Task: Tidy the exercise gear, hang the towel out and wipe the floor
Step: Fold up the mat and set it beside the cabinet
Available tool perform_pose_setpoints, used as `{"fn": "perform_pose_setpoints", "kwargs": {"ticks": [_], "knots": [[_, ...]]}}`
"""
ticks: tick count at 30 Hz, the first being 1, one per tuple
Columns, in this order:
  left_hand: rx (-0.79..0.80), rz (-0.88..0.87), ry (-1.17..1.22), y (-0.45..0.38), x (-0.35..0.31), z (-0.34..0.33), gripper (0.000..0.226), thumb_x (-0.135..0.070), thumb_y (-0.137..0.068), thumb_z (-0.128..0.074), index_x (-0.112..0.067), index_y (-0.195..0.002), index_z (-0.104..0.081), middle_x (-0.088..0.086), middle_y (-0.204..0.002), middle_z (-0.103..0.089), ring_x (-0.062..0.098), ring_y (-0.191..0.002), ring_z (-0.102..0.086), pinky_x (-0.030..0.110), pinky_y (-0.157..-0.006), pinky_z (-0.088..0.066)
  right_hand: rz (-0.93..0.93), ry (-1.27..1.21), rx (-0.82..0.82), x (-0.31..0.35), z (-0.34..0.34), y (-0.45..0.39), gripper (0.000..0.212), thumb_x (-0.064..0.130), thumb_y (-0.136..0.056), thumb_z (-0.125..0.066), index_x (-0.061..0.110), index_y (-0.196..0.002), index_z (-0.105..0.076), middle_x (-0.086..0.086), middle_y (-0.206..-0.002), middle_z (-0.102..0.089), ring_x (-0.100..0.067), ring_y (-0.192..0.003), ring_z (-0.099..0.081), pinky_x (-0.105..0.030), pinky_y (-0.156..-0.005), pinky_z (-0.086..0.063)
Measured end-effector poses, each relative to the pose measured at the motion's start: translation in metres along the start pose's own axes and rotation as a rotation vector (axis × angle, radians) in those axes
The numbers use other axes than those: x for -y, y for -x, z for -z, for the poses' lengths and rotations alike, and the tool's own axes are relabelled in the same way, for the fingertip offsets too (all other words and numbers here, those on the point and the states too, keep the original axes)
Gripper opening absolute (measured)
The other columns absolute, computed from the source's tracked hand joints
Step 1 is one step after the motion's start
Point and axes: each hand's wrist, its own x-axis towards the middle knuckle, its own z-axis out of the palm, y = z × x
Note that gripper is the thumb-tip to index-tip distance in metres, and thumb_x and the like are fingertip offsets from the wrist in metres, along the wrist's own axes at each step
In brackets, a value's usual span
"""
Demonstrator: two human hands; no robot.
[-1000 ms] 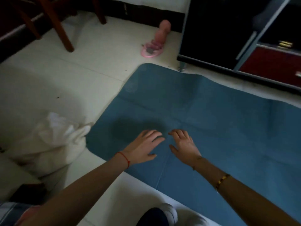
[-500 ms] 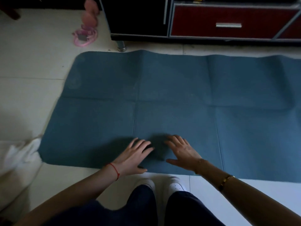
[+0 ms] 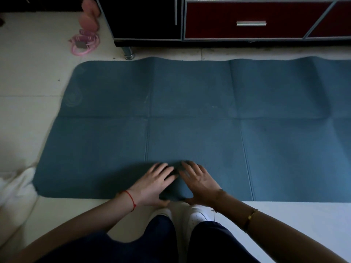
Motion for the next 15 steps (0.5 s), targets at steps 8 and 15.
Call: {"fn": "perform_pose_setpoints", "kwargs": {"ticks": [8,15], "knots": [[-0.099,-0.100,0.096,0.000,0.017,0.036,0.016,-0.028,-0.079,-0.049,-0.018,-0.074,-0.060,-0.003,-0.066,-0.058,0.017,-0.060,-0.058,0.027,-0.054,-0.050,0.185,-0.172,-0.003,-0.022,0.053,-0.013,0.023,0.035,-0.070,-0.051,0.020,-0.084,-0.061,-0.004,-0.073,-0.065,-0.028,-0.073,-0.063,-0.031,-0.058,-0.050],[-0.315,0.192,0.003,-0.029,0.031,0.087,0.020,-0.005,-0.080,-0.065,-0.012,-0.092,-0.051,0.001,-0.066,-0.058,0.018,-0.047,-0.057,0.025,-0.034,-0.040,0.019,-0.199,-0.293,-0.062,0.115,-0.034,0.026,0.033,-0.084,-0.032,0.019,-0.083,-0.054,0.001,-0.078,-0.061,-0.022,-0.068,-0.057,-0.029,-0.053,-0.037]]}}
